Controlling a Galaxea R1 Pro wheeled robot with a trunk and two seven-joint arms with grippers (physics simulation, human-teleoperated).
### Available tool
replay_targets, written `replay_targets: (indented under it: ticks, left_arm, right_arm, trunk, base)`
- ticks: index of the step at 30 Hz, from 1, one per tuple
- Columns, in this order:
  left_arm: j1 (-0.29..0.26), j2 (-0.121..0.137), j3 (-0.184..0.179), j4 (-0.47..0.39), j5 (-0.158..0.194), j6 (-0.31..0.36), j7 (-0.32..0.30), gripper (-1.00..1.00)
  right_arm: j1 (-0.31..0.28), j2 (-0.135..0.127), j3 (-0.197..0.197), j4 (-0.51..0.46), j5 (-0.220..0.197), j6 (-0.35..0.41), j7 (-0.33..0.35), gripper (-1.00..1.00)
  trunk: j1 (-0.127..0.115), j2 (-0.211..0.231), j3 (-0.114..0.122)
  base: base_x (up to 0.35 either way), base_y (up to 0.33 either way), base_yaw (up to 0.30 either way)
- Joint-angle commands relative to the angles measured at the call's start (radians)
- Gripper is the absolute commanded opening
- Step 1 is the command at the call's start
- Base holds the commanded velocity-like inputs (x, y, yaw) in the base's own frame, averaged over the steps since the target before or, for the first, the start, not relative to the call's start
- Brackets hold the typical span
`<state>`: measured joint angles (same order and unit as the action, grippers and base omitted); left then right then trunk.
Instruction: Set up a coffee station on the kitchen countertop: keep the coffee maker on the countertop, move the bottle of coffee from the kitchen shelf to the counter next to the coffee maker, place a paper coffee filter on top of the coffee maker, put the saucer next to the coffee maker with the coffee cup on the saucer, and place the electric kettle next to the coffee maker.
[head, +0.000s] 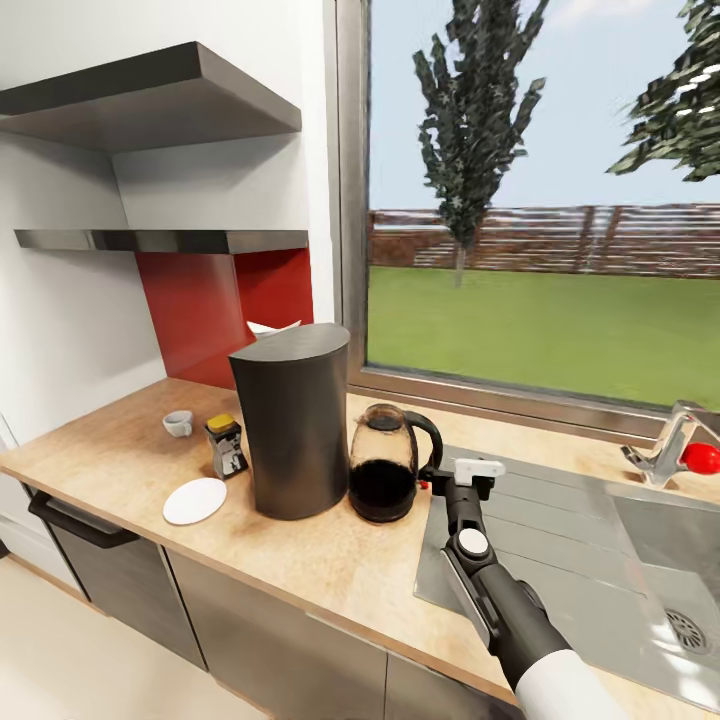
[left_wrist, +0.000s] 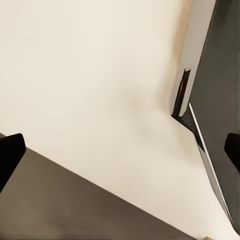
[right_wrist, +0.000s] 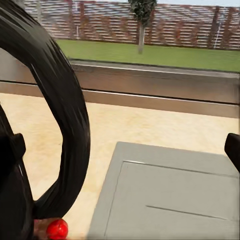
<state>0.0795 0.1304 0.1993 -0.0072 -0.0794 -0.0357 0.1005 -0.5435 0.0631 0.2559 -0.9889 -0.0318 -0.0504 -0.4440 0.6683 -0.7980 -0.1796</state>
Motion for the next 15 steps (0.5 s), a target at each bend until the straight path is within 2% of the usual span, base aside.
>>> replay_targets:
  ticks: [1,9,15]
  left_arm:
    - [0.0,0.0,0.007,-0.001,-0.008,-0.003,0.002,1.0]
    - [0.0,-0.001,0.008,-0.002,-0.008,-0.003,0.002,1.0]
    - [0.0,-0.002,0.009,-0.001,-0.006,-0.004,0.004,1.0]
  right_arm:
    - [-0.001,0.0,0.003,0.001,-0.003,-0.004,-0.005,1.0]
    - [-0.001,0.0,0.003,0.001,-0.003,-0.004,-0.005,1.0]
    - [-0.001,0.0,0.003,0.002,-0.003,-0.005,-0.005,1.0]
  trunk:
    - [0.0,-0.001,-0.001]
    - [0.0,-0.001,-0.001]
    - [0.0,-0.001,-0.001]
  base:
    - [-0.009,-0.011,0.0]
    - [-0.011,-0.01,0.0]
    - [-0.202,-0.141,0.0]
